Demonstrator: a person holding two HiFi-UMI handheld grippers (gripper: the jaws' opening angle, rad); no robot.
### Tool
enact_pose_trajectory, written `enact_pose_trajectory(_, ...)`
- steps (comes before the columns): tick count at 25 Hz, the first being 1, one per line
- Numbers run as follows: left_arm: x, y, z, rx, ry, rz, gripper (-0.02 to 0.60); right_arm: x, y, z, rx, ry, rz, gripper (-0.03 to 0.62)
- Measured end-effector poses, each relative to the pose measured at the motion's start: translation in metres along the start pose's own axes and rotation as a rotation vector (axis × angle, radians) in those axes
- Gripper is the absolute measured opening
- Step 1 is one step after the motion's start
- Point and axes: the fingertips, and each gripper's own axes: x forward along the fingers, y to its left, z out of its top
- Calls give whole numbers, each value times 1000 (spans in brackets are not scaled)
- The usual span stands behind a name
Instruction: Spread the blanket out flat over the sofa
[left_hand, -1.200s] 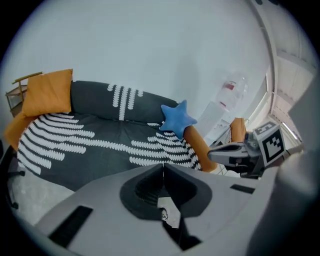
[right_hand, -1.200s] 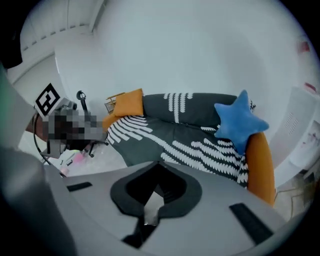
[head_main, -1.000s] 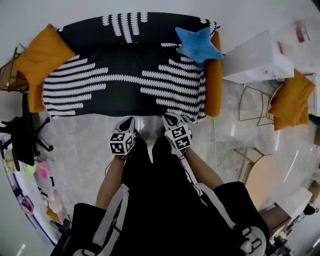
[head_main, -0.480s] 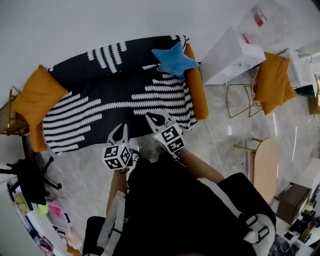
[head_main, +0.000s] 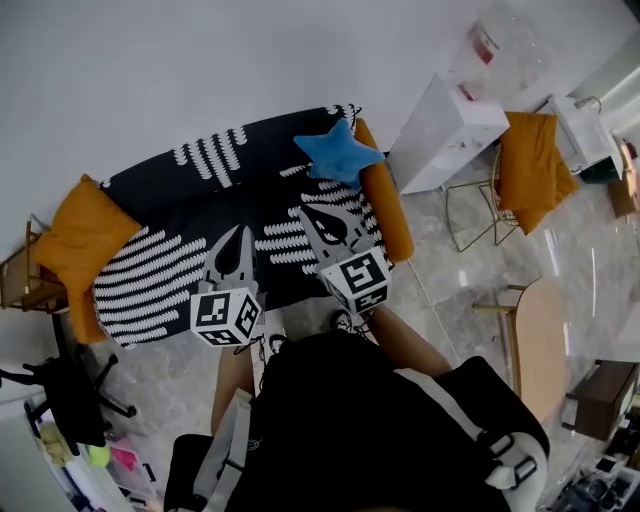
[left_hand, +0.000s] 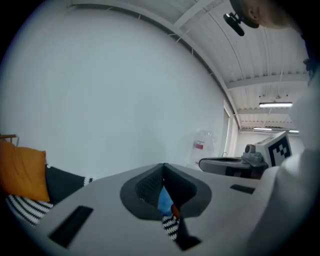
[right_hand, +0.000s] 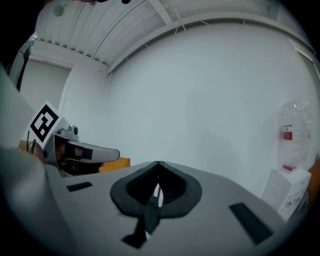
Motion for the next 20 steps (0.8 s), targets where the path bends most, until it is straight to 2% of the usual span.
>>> enact_pose_trajectory(4,-12,-15,43,72,-94,-4,21,-14,-3,35,-37,-70,-35,8)
enact_pose_trajectory(8,-24,-21,65,130,-151,17,21,-23,-1,56,-66,-117,-49,9)
enact_pose_trajectory(20,-45,-8,64,153,-152,78,21,-35,0,66,-90,-142,-87,9)
